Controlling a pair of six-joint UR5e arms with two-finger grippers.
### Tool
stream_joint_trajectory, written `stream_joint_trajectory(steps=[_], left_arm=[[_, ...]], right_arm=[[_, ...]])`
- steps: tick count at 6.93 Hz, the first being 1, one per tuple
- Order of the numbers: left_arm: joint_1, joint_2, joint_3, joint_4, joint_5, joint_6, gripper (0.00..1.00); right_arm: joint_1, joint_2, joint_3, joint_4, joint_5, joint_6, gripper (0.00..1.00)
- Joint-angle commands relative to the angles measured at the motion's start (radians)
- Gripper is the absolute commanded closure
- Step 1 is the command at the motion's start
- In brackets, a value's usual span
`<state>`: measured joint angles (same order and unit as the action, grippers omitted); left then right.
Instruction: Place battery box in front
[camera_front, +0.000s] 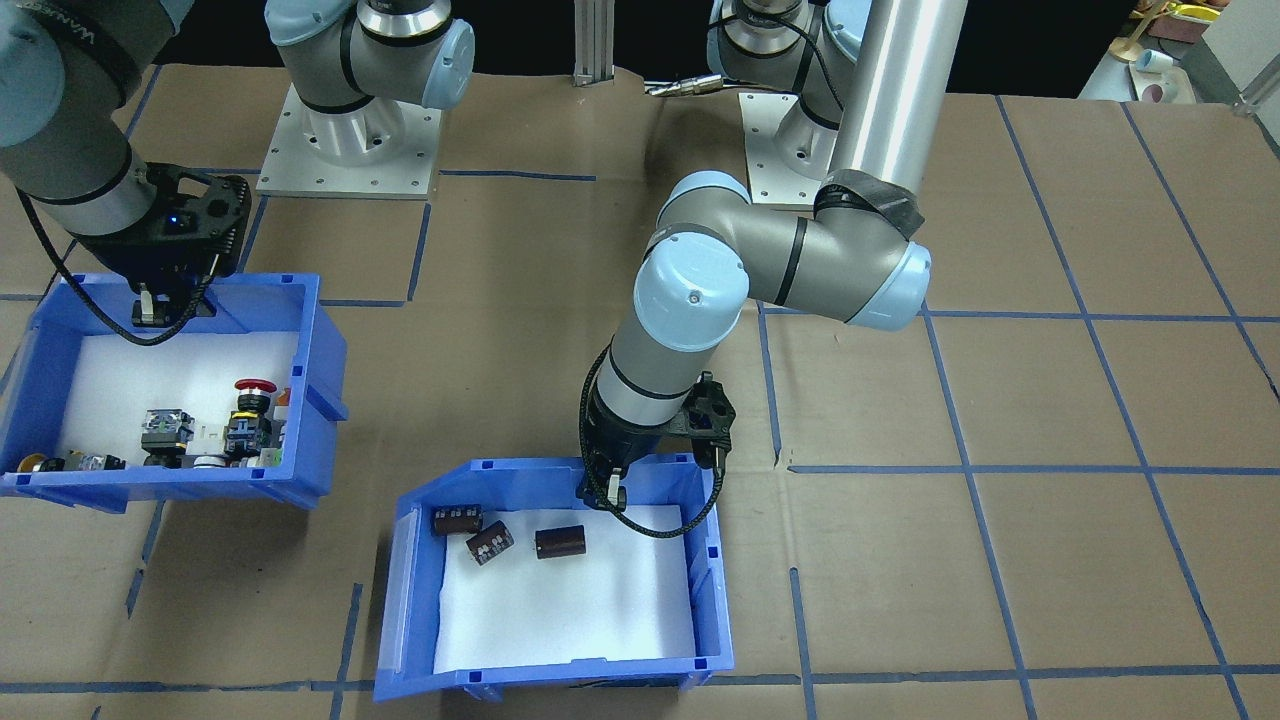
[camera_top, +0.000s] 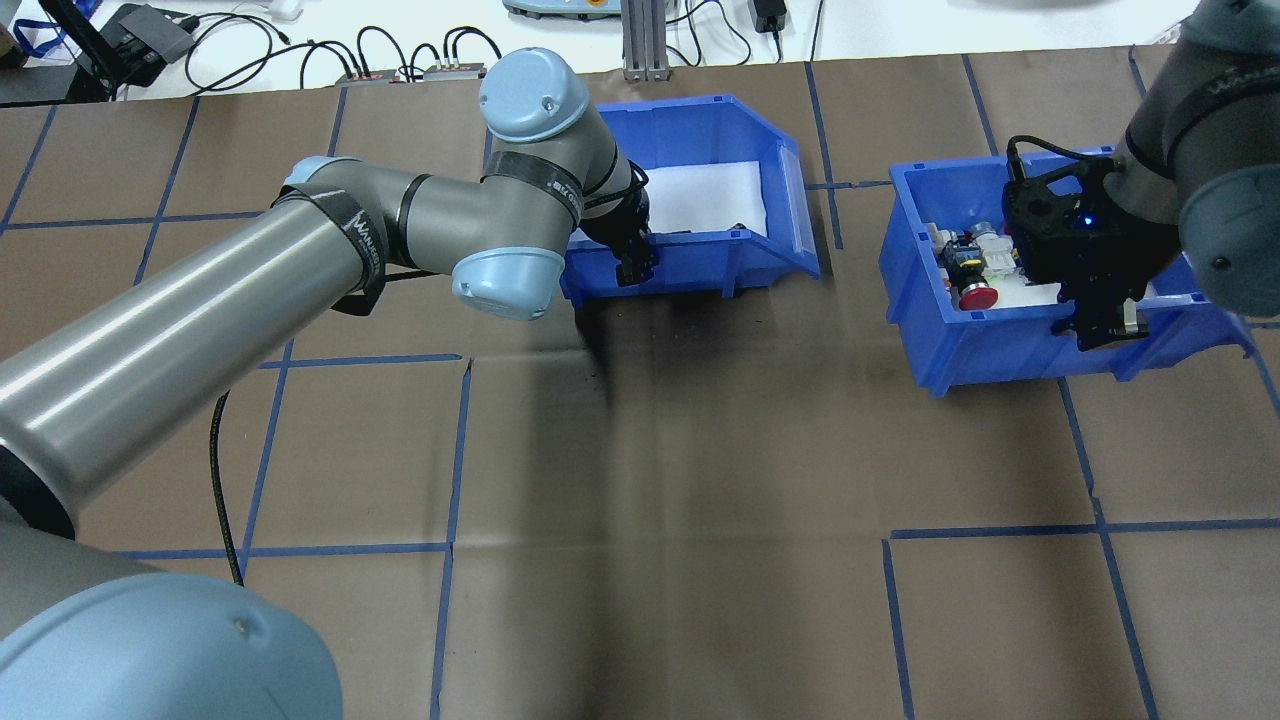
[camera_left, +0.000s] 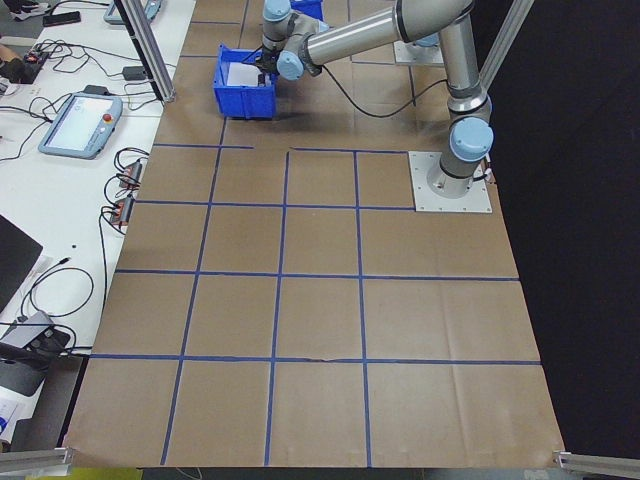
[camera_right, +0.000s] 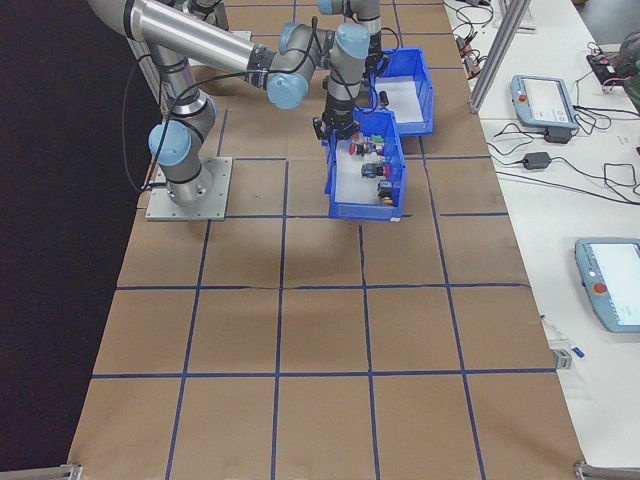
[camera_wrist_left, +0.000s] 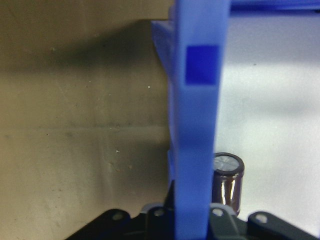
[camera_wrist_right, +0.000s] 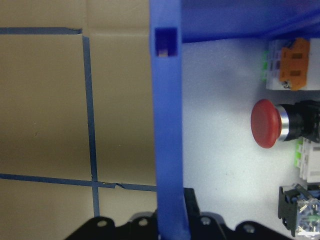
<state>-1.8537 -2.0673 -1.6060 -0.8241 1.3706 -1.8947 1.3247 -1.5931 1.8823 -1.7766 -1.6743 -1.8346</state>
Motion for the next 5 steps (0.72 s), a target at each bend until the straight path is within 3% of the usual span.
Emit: stream_joint_trajectory(steps=[1, 2, 4, 5], left_arm=[[-0.002, 0.021, -0.002, -0.018, -0.122, -0.018, 0.01], [0.004, 0.059, 0.0, -0.054, -0.143, -0.027, 0.01], [0.072, 0.207, 0.018, -0.268, -0.134, 0.123, 0.01], [0.12, 0.278, 0.024, -0.383, -0.074, 0.326, 0.01]], right_arm=[[0.001, -0.059, 0.069, -0.017, -0.002, 0.003, 0.94], [0.001, -0.07, 0.09, -0.021, -0.004, 0.006, 0.94], [0.013, -0.121, 0.124, -0.02, 0.01, 0.052, 0.94], [0.028, -0.166, 0.182, -0.02, 0.011, 0.079, 0.94]])
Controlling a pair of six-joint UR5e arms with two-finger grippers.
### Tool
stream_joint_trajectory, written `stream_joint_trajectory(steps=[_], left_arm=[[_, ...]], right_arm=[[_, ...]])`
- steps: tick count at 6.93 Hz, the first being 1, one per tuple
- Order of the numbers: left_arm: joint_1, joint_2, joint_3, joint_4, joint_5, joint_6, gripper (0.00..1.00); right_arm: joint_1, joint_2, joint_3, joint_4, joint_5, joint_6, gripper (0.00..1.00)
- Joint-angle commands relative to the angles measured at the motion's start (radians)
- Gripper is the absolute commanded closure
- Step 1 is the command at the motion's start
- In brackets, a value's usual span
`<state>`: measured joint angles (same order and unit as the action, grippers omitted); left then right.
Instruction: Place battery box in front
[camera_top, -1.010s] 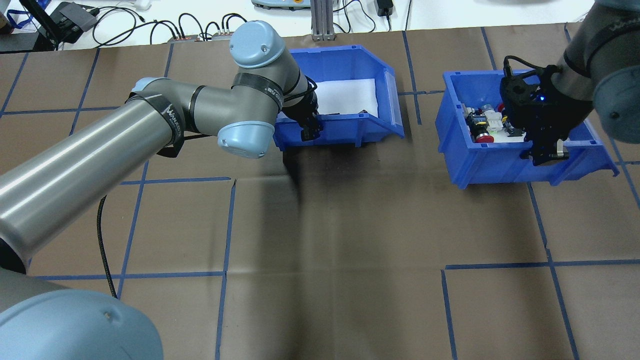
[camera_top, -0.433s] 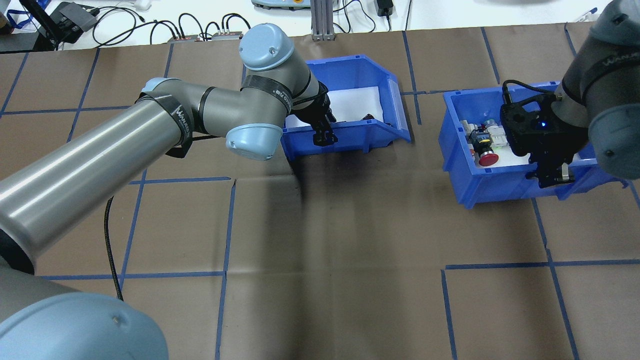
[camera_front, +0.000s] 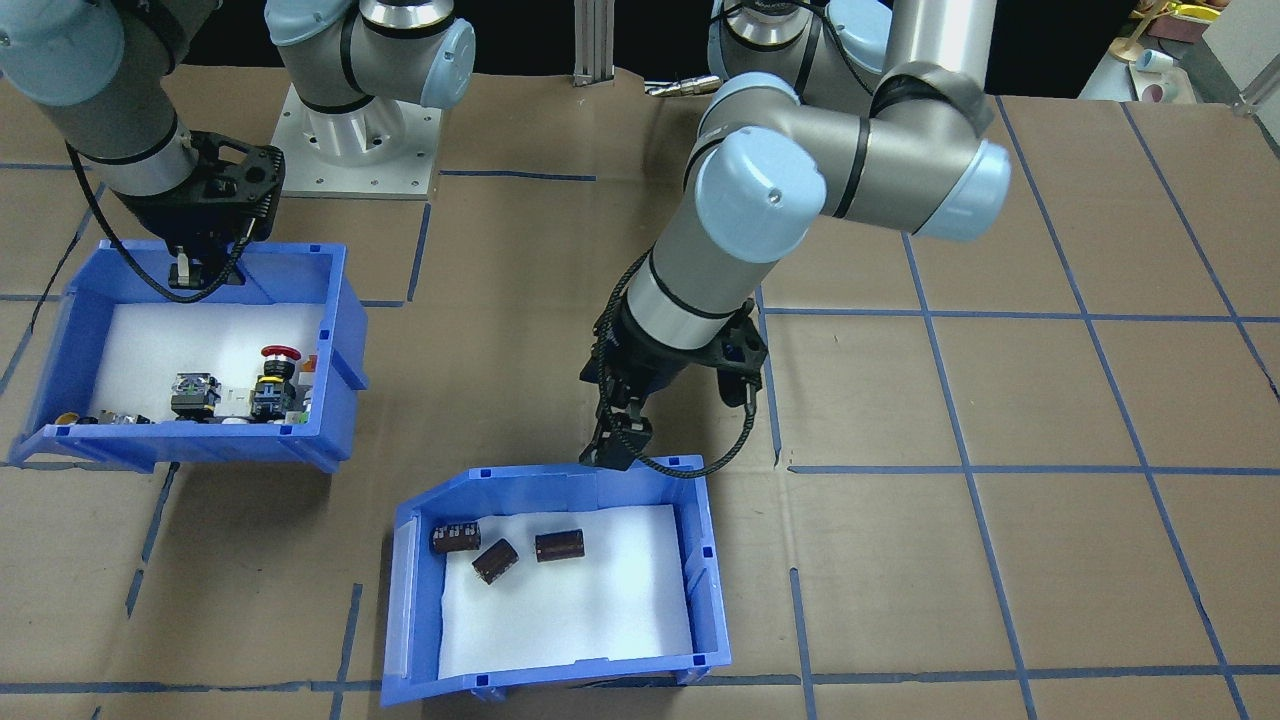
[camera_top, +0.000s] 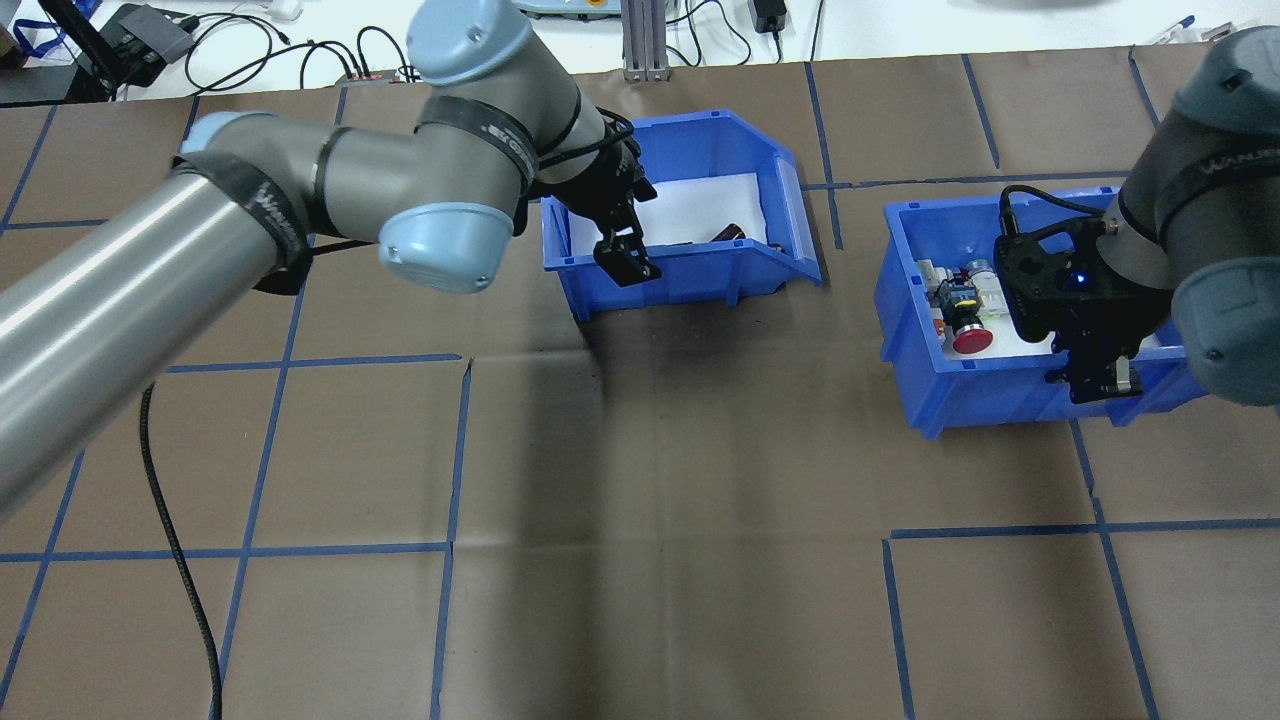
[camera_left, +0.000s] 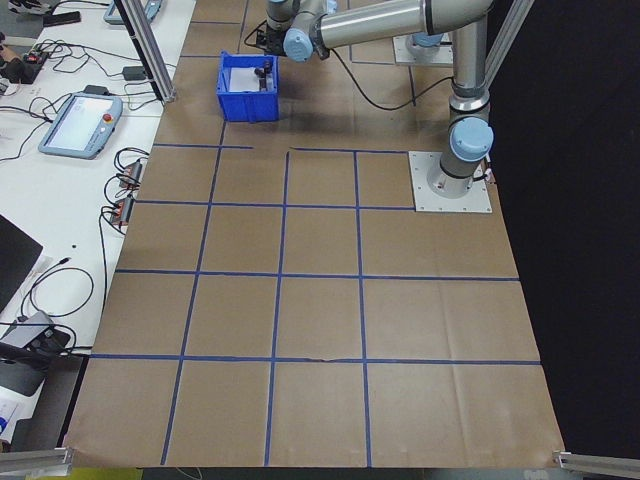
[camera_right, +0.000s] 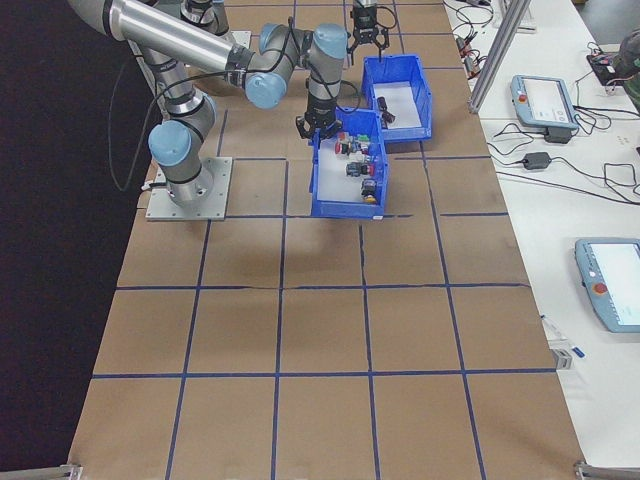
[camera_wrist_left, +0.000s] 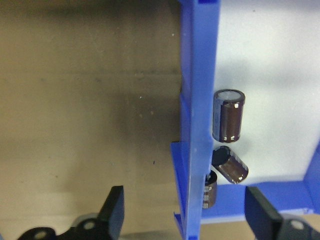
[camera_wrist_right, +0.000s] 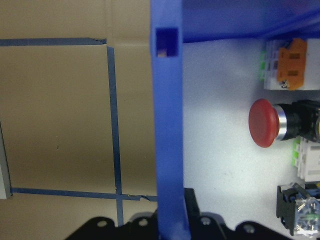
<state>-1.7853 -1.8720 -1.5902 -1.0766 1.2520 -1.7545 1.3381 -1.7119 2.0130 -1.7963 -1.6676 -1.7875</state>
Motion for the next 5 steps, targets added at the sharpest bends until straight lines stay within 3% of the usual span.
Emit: stream_joint_trajectory(steps=[1, 4, 5], left_arm=[[0.105, 0.149, 0.01, -0.229, 0.067, 0.412, 0.01], [0.242, 0.24, 0.091, -0.409, 0.229, 1.332, 0.01], [0.266, 0.231, 0.105, -0.398, 0.237, 1.636, 0.01]], right_arm=[[0.041, -0.09, 0.111, -0.001, 0.005, 0.078, 0.94], [0.253, -0.12, 0.133, -0.001, 0.006, 0.309, 0.94], [0.342, -0.118, 0.135, -0.002, 0.008, 0.409, 0.94]])
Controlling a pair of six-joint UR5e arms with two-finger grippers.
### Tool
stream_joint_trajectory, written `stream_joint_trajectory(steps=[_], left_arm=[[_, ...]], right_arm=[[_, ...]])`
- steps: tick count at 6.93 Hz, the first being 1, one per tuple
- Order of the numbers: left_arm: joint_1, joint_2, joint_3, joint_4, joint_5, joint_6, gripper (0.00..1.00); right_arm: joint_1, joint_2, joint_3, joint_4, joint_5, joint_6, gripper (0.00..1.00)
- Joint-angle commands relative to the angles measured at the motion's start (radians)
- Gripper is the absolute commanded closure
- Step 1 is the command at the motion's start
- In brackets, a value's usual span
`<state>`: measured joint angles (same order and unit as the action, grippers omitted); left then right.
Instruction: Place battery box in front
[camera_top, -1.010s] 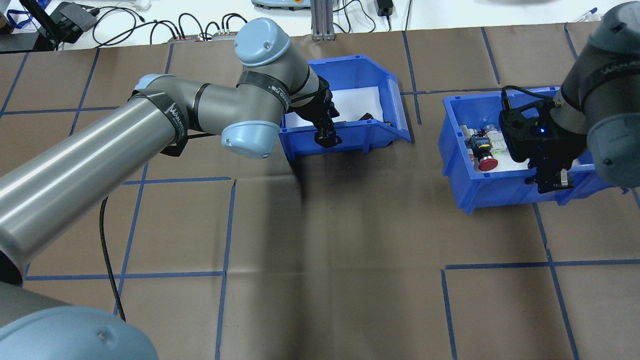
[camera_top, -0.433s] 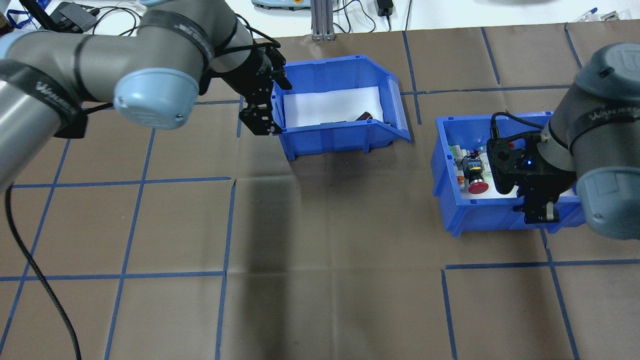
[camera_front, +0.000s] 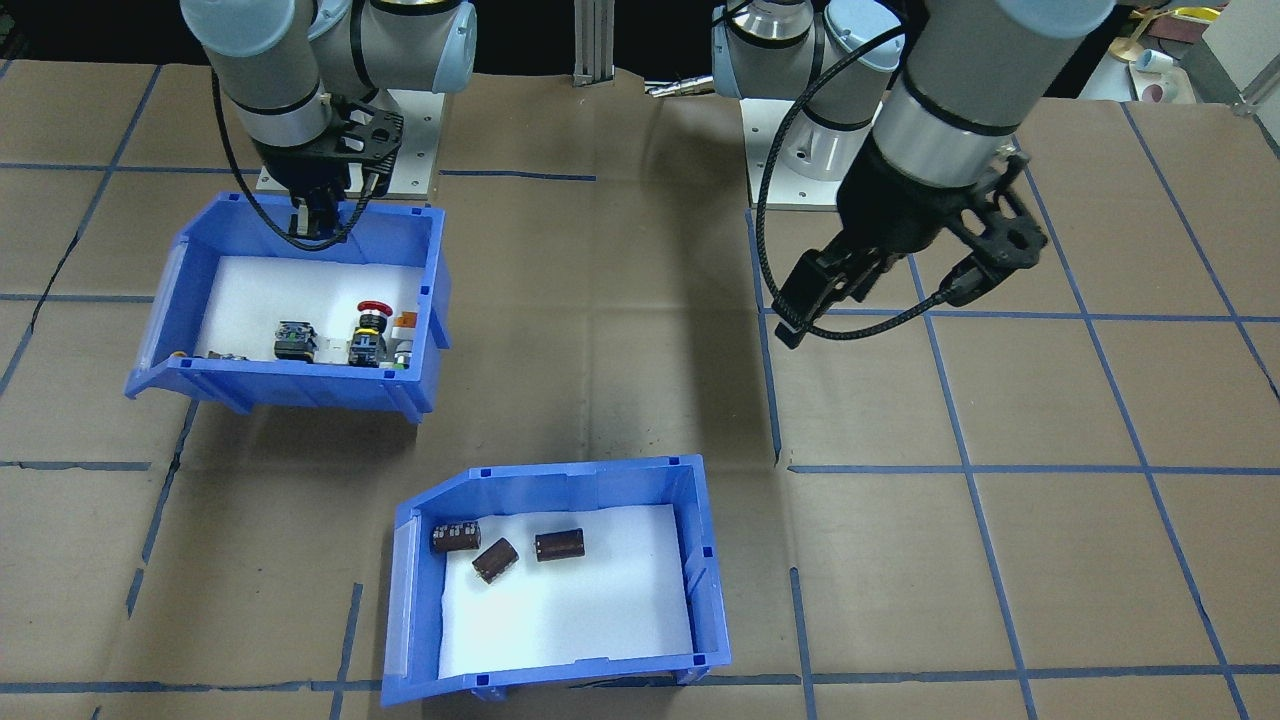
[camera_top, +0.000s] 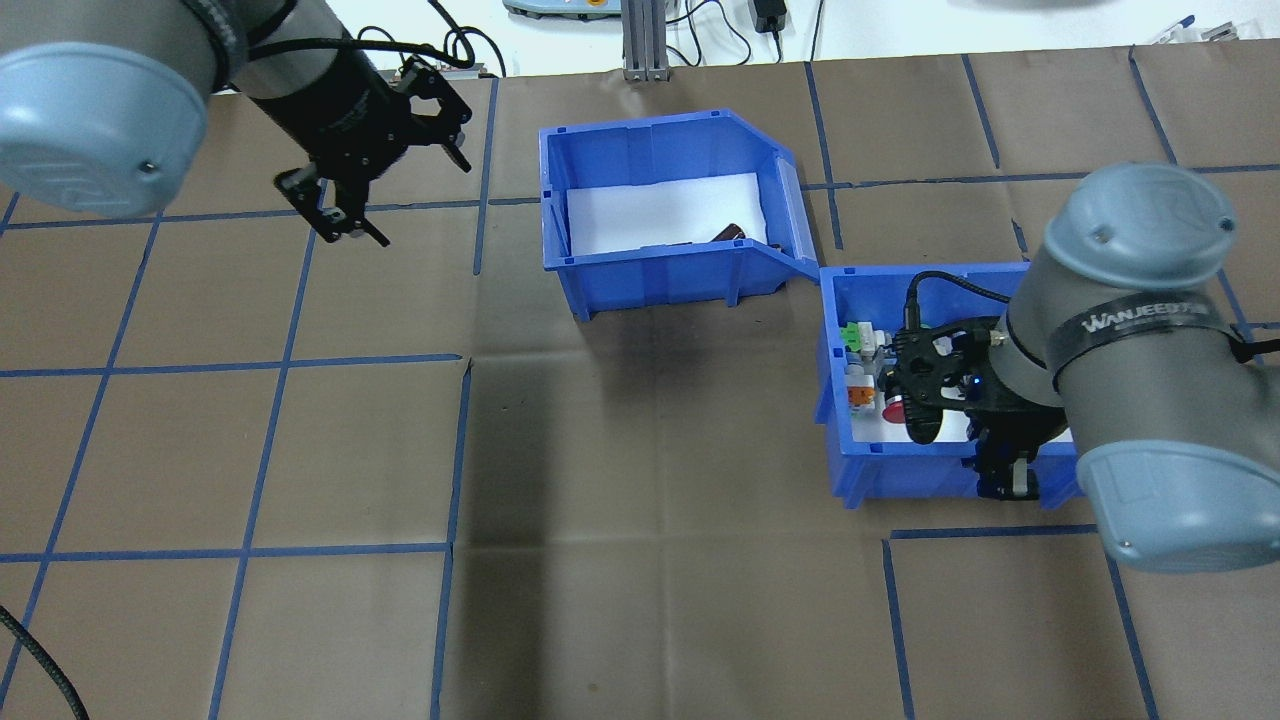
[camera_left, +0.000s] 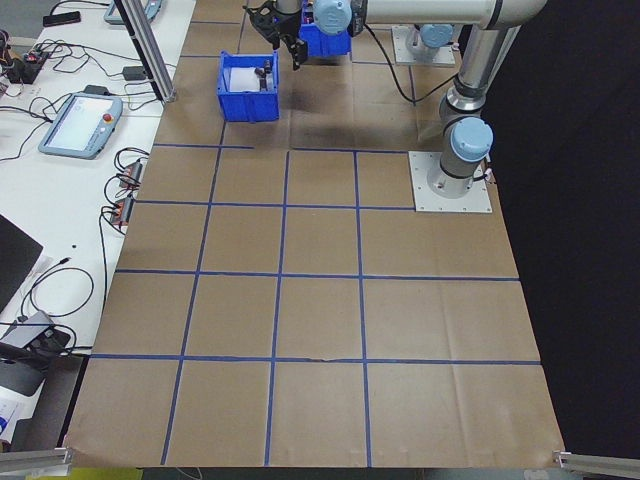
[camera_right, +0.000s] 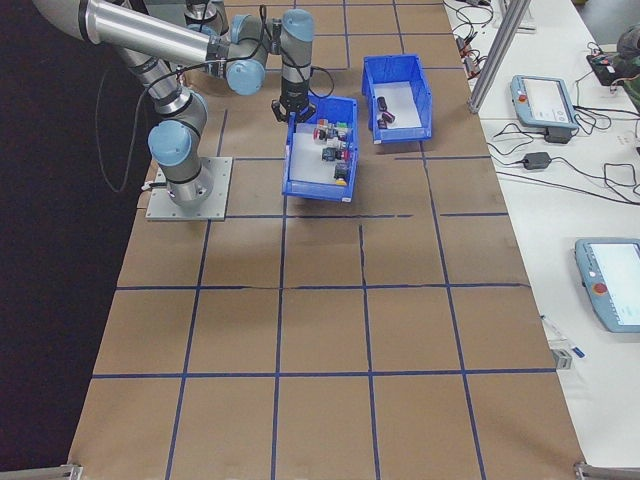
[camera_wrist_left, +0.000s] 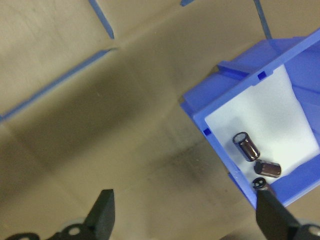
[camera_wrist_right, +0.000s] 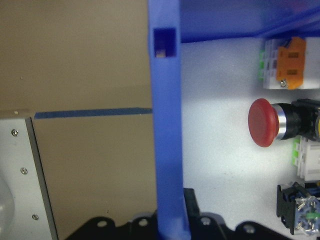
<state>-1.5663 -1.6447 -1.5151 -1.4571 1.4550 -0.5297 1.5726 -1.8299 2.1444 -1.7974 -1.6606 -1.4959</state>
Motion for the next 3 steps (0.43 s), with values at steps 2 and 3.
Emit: stream_joint_trajectory(steps=[2, 3], left_arm=[[0.046, 0.019, 0.058, -0.072, 0.139, 0.642, 0.01], [0.043, 0.031, 0.053, -0.086, 0.139, 0.663, 0.0]], right_arm=[[0.29, 0.012, 0.006, -0.045, 0.016, 0.26, 0.94], [0.369, 0.041, 0.006, -0.103, 0.048, 0.343, 0.94]])
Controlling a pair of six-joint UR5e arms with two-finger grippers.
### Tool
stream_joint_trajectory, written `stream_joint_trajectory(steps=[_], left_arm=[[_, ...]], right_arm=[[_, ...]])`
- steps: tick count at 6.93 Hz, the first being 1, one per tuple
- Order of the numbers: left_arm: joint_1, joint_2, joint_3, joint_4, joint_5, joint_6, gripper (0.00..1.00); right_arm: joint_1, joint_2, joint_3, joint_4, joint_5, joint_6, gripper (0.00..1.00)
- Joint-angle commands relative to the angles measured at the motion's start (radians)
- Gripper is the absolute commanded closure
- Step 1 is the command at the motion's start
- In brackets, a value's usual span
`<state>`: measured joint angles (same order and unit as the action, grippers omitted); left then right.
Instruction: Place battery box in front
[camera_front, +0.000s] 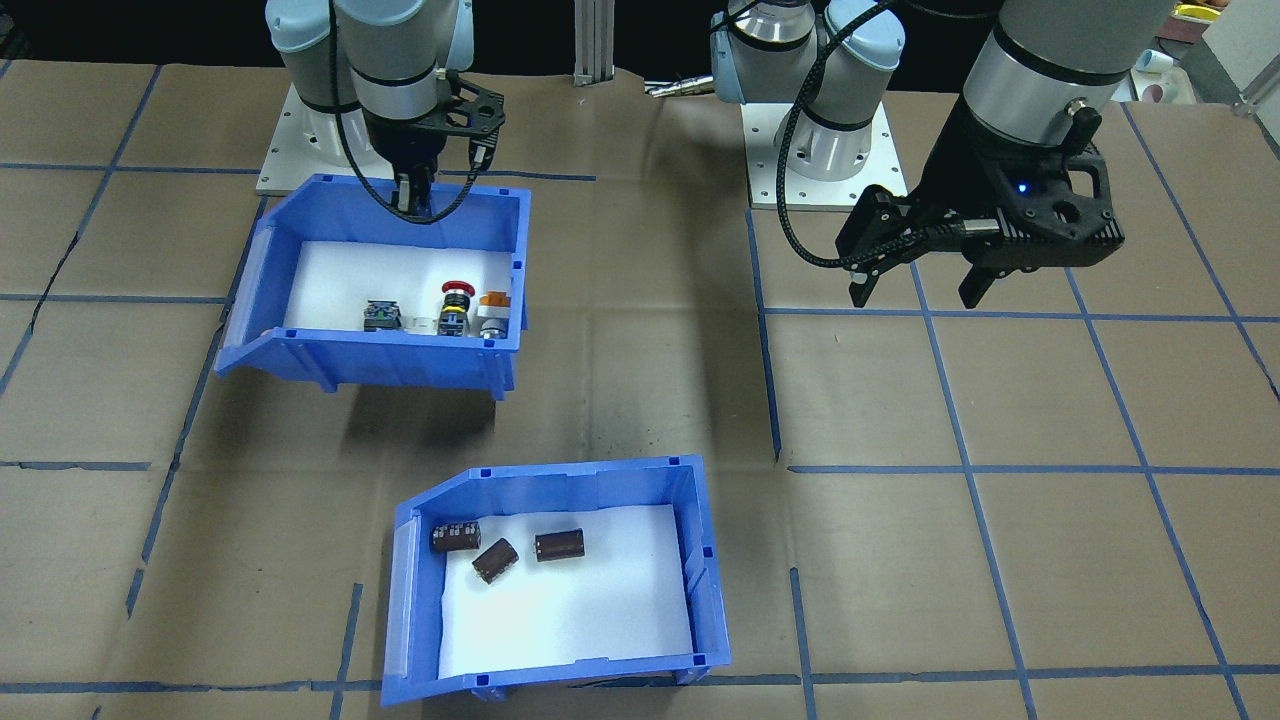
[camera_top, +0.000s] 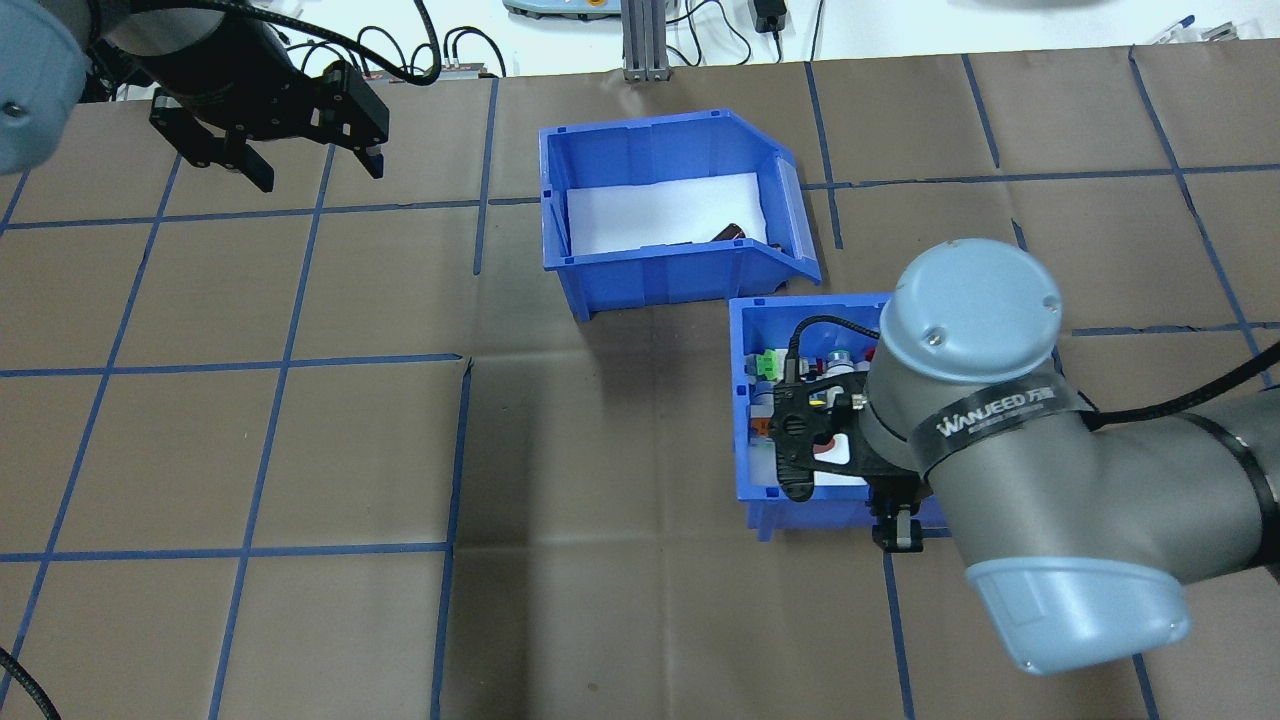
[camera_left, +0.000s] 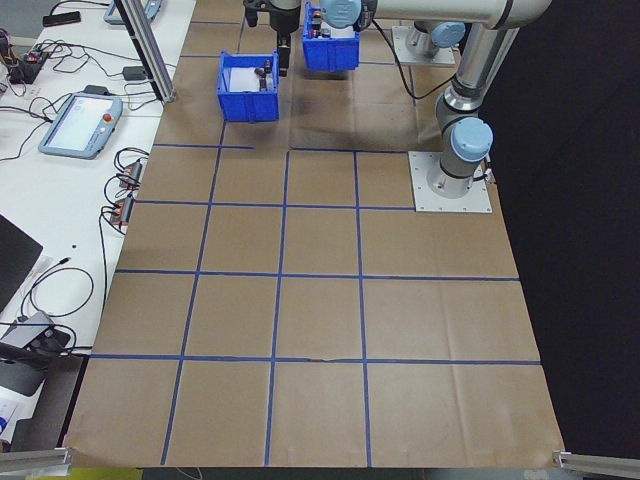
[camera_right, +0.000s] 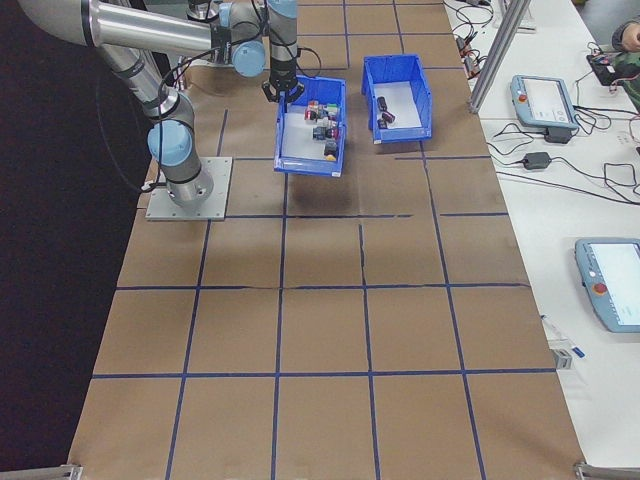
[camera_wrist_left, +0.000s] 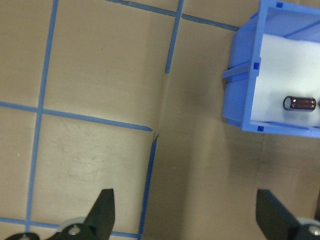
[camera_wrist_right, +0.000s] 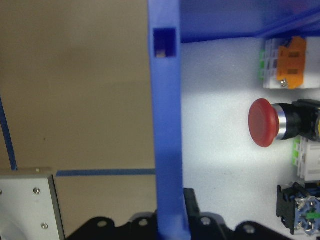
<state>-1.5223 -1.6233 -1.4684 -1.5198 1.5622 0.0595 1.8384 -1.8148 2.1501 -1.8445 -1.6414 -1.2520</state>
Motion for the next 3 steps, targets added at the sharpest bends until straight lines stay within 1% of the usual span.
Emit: stream_joint_trajectory(steps=[1, 2, 3], left_arm=[[-0.001, 0.013, 0.008, -0.031, 0.03, 0.066, 0.0], [-0.002, 0.002, 0.005, -0.031, 0.027, 0.065, 0.0], [-0.002, 0.014, 0.008, -0.033, -0.016, 0.065, 0.0]], right_arm=[[0.183, 0.078, -0.001, -0.132, 0.032, 0.17, 0.94], [0.252, 0.141, -0.002, -0.209, 0.031, 0.243, 0.94], [0.292, 0.19, -0.004, -0.266, 0.031, 0.309, 0.94]])
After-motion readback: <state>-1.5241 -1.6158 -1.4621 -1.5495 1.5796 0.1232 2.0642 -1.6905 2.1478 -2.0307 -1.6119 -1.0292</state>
